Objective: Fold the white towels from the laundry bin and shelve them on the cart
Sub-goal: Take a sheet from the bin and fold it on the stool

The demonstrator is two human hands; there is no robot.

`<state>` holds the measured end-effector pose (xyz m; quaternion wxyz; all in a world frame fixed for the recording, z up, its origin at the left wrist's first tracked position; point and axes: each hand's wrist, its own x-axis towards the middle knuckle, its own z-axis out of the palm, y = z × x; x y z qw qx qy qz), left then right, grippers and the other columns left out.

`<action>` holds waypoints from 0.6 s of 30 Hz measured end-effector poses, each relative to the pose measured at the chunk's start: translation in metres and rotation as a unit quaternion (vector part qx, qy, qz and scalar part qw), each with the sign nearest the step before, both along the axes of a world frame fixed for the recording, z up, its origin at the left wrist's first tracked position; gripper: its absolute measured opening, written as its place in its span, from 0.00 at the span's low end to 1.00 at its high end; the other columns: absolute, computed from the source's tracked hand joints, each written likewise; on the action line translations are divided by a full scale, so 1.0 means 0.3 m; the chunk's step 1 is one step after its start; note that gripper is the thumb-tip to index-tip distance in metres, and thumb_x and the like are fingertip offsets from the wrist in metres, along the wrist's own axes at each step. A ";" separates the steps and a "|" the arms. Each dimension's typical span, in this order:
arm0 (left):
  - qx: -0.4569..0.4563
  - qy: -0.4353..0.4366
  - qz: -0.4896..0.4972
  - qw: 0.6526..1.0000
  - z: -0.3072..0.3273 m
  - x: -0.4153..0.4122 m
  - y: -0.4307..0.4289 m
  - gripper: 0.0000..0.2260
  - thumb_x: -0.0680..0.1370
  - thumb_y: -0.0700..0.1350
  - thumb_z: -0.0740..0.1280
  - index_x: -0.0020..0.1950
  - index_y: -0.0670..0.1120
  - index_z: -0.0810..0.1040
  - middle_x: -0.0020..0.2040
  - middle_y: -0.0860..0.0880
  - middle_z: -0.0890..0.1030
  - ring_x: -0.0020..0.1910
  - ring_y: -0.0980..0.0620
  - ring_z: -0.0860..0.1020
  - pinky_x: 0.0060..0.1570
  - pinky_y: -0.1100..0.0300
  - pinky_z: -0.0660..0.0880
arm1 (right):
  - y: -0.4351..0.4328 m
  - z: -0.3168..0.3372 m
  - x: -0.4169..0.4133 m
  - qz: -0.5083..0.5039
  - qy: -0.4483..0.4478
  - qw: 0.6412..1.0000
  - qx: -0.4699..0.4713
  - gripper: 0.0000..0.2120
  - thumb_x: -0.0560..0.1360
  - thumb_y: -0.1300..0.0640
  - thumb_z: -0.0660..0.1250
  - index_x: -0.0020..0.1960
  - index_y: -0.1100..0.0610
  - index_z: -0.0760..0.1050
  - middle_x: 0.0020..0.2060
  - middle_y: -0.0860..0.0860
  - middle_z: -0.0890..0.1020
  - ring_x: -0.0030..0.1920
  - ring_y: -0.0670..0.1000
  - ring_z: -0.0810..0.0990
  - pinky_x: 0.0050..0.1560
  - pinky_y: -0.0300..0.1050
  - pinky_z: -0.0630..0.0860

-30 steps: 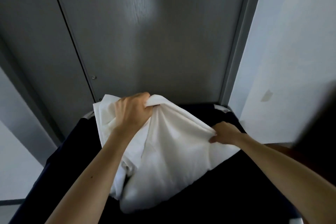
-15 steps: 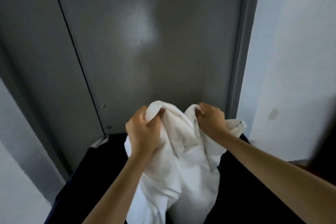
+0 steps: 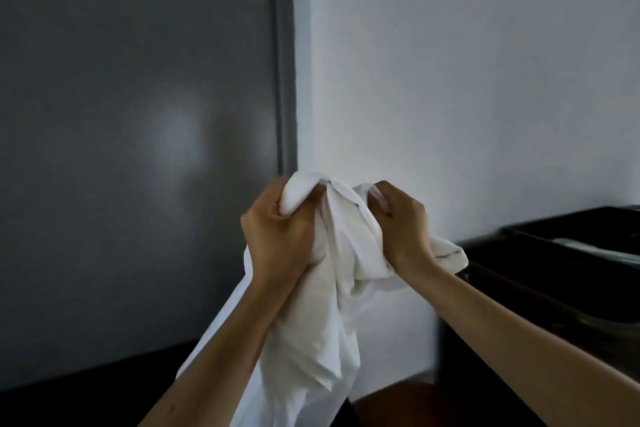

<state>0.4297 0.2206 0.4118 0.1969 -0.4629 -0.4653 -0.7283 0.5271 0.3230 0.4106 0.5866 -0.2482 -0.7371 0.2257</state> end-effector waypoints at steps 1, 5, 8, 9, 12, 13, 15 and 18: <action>0.012 0.008 -0.011 1.000 0.005 0.074 0.050 0.13 0.74 0.43 0.69 0.33 0.56 0.70 0.28 0.63 0.75 0.29 0.66 0.72 0.32 0.75 0.66 | 0.047 0.010 0.077 0.000 0.007 1.000 0.006 0.20 0.74 0.64 0.61 0.29 0.53 0.56 0.22 0.47 0.65 0.27 0.45 0.62 0.28 0.39 0.57; 0.011 -0.018 -0.067 0.998 0.003 0.371 0.299 0.10 0.72 0.47 0.67 0.31 0.50 0.71 0.28 0.60 0.74 0.28 0.63 0.71 0.32 0.72 0.66 | 0.246 0.013 0.407 -0.069 0.015 0.997 0.021 0.21 0.74 0.63 0.61 0.29 0.53 0.55 0.21 0.49 0.64 0.26 0.45 0.62 0.28 0.38 0.59; -0.033 -0.048 -0.078 0.995 -0.047 0.534 0.487 0.13 0.71 0.50 0.66 0.30 0.48 0.68 0.27 0.58 0.73 0.28 0.61 0.69 0.31 0.69 0.66 | 0.380 -0.030 0.598 -0.107 -0.032 0.994 0.008 0.19 0.75 0.61 0.62 0.30 0.55 0.58 0.23 0.50 0.62 0.26 0.44 0.66 0.29 0.38 0.61; -0.053 -0.058 -0.083 0.993 -0.077 0.572 0.543 0.13 0.70 0.51 0.66 0.30 0.48 0.68 0.27 0.57 0.73 0.28 0.60 0.69 0.32 0.68 0.66 | 0.423 -0.057 0.644 -0.112 -0.051 0.992 0.001 0.17 0.75 0.61 0.62 0.30 0.56 0.59 0.23 0.49 0.62 0.26 0.45 0.65 0.30 0.39 0.60; -0.122 -0.087 -0.088 0.985 -0.205 0.643 0.690 0.14 0.69 0.51 0.66 0.32 0.42 0.71 0.27 0.52 0.72 0.29 0.56 0.68 0.36 0.57 0.70 | 0.544 -0.170 0.746 -0.121 -0.102 0.987 -0.009 0.14 0.75 0.63 0.64 0.32 0.57 0.65 0.24 0.46 0.64 0.28 0.46 0.64 0.32 0.41 0.59; -0.149 -0.088 -0.085 0.981 -0.251 0.656 0.731 0.14 0.69 0.51 0.66 0.32 0.41 0.71 0.27 0.51 0.72 0.29 0.55 0.69 0.36 0.56 0.70 | 0.580 -0.214 0.768 -0.124 -0.117 0.985 -0.017 0.13 0.75 0.62 0.64 0.32 0.58 0.67 0.24 0.45 0.65 0.28 0.45 0.65 0.33 0.40 0.60; -0.199 -0.094 -0.088 0.972 -0.334 0.668 0.804 0.14 0.69 0.51 0.67 0.31 0.43 0.71 0.26 0.53 0.72 0.28 0.58 0.68 0.35 0.56 0.68 | 0.656 -0.294 0.799 -0.133 -0.155 0.978 -0.040 0.11 0.76 0.60 0.63 0.34 0.58 0.71 0.25 0.44 0.67 0.31 0.45 0.68 0.34 0.40 0.58; -0.259 -0.067 -0.071 0.961 -0.414 0.651 0.928 0.14 0.73 0.49 0.70 0.29 0.49 0.70 0.26 0.56 0.74 0.30 0.58 0.73 0.36 0.59 0.65 | 0.811 -0.385 0.827 -0.160 -0.206 0.963 -0.068 0.12 0.76 0.60 0.61 0.34 0.55 0.69 0.27 0.44 0.69 0.35 0.48 0.71 0.37 0.43 0.58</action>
